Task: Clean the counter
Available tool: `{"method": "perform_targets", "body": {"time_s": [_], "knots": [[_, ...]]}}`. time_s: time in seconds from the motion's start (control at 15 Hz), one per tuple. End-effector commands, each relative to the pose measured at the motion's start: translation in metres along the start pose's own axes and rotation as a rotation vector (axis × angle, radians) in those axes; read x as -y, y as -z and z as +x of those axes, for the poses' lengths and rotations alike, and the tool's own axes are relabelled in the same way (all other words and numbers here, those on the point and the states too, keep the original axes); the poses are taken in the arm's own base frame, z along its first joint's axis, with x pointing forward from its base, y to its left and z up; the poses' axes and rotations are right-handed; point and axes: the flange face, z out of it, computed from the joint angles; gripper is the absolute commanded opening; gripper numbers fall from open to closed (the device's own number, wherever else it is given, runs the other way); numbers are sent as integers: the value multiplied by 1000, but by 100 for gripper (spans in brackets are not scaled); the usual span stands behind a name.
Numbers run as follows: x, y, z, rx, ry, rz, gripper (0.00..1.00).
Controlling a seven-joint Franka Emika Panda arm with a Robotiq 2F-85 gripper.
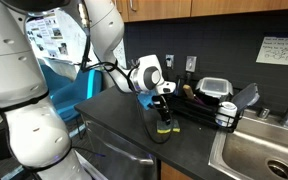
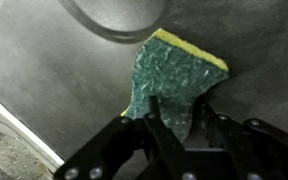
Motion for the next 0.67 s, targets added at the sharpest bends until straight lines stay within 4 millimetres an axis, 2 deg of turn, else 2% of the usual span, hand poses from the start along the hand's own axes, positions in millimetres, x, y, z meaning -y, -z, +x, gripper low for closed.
{"method": "perform_targets", "body": {"time_s": [0.0,0.13,0.33,0.6], "knots": [[13,12,-9,-7,22,21,74],[23,22,-13,-21,44,39,84],[36,39,-17,-40,72,65,90],[53,60,-34,-19,130,140,85]]}}
